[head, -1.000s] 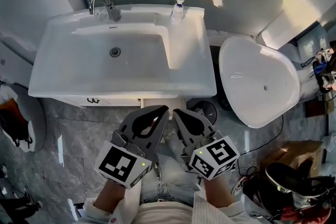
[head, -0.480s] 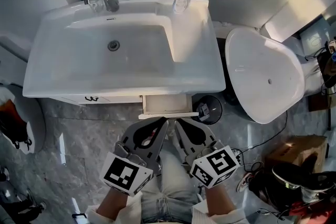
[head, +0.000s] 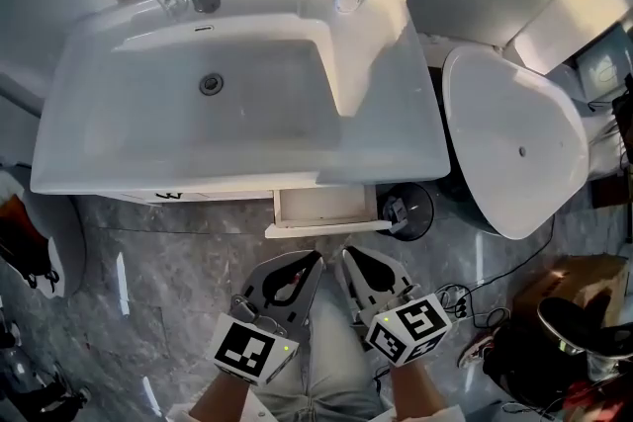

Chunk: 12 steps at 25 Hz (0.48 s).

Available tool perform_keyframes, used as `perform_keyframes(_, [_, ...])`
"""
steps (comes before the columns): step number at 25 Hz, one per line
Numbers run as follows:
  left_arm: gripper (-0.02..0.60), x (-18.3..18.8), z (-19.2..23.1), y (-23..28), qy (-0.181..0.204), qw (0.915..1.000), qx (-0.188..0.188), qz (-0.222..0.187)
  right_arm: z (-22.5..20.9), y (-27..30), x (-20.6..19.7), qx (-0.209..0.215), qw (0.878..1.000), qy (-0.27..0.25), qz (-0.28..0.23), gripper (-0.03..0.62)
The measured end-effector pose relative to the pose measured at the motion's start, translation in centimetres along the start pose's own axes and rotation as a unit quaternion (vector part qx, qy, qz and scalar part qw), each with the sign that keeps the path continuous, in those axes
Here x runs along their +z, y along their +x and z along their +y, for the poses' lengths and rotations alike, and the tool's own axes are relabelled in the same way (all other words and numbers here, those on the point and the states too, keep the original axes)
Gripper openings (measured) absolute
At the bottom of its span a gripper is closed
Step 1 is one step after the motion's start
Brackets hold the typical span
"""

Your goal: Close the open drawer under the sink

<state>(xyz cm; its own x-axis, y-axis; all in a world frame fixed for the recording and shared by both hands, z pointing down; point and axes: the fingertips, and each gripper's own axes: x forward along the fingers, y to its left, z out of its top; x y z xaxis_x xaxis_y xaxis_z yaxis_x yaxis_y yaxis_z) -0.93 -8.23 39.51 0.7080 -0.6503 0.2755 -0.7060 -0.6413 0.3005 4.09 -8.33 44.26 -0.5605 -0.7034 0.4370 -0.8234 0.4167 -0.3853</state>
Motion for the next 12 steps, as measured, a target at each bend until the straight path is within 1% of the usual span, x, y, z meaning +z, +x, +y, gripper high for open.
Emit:
perform_keyframes(7, [0.015, -5.6, 1.5, 1.2, -0.018, 0.9994, 0.015, 0.025, -2.1, 1.8, -4.6, -0.010, 1.000, 0.013, 0.023, 0.009])
perform_keyframes(12, [0.015, -8.9, 2.7, 2.2, -0.013, 0.9991, 0.027, 0.030, -3.5, 3.1, -6.8, -0.015, 1.000, 0.000, 0.023, 0.009])
